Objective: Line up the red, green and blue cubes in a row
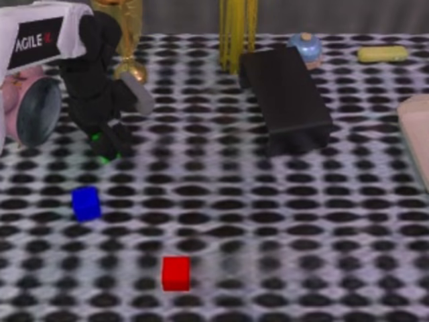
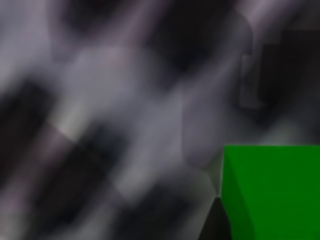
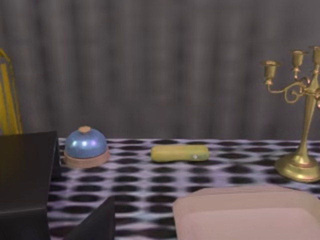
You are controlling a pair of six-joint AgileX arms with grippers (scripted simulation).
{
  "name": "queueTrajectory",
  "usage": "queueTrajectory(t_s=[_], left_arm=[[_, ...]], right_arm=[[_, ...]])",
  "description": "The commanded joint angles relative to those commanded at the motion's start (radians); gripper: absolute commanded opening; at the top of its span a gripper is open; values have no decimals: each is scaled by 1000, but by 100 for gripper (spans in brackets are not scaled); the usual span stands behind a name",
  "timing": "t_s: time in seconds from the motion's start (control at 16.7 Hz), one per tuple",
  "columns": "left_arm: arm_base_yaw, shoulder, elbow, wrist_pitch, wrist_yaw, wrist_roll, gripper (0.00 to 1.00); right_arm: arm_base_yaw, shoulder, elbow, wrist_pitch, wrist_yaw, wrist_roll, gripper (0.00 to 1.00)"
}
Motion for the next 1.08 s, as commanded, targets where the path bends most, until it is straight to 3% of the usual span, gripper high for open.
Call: queueTrajectory(t_s=[0.6, 1.08], left_arm=[[-3, -19, 3, -13, 8, -5, 0], [16, -84, 160, -237, 7, -7, 0]], right_arm=[[0, 0, 0, 0, 0, 0, 100], [0, 0, 0, 0, 0, 0, 100]])
